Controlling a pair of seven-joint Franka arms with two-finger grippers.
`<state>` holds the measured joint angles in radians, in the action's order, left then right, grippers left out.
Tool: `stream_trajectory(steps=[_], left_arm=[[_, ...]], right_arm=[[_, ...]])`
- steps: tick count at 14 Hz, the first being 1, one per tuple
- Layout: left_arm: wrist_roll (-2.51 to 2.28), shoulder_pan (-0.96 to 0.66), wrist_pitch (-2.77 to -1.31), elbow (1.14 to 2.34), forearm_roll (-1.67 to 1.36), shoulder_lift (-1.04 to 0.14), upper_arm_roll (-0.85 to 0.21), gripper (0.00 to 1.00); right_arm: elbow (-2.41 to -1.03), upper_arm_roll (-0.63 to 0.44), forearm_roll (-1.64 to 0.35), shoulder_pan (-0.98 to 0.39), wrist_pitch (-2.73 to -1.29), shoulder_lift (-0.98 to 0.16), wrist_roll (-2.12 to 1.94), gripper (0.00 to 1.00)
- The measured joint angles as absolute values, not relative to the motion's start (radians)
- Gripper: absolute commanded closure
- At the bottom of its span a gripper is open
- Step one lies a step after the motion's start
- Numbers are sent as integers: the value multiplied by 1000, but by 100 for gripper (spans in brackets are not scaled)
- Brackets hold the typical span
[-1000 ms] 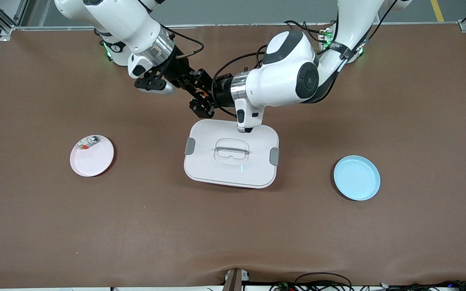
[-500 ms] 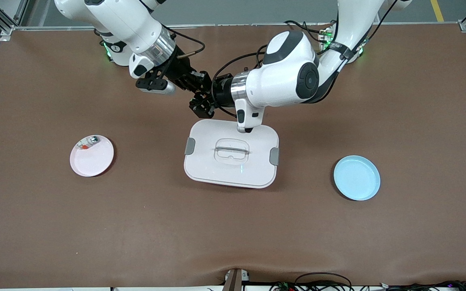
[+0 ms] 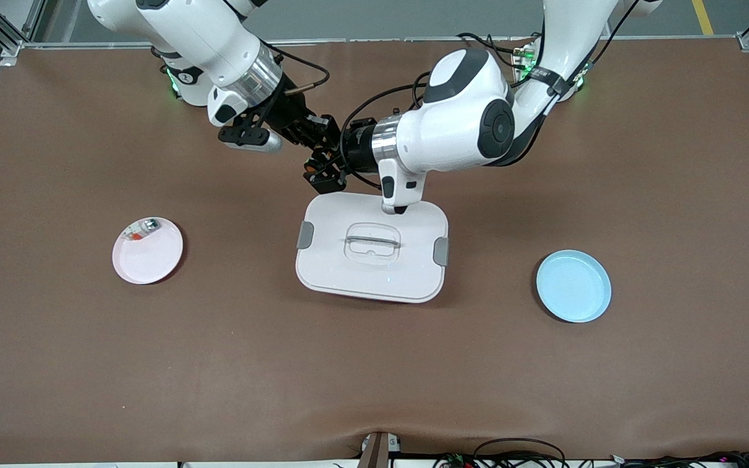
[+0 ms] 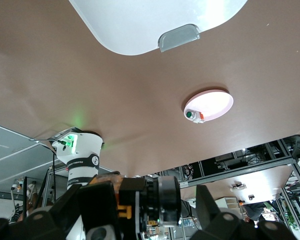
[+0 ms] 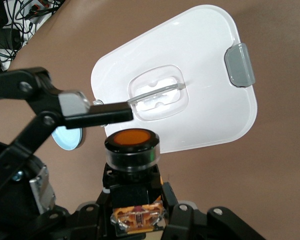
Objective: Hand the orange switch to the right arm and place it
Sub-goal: 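Open the left gripper and pull both grippers apart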
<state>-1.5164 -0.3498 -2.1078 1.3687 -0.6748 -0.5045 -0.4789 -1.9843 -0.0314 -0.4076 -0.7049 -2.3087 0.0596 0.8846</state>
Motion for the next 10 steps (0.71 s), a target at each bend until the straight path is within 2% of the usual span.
stream_trajectory(steps=[3,7,10], left_arm=[[-1516,-346,-2109,1360,-638,-499,-468,0],[-1516,-320,-2109,1352,-523,-456,-428,0],[-1515,-280,-2055,1349,-353,-419,-397,0]], right_arm=[[-1956,-39,-407,-703,-2264,60,885,100],[-1842,-53,-407,-668,-2029,62,864,100],[-1784,-55,-406,-632,-1860,64,697,98]])
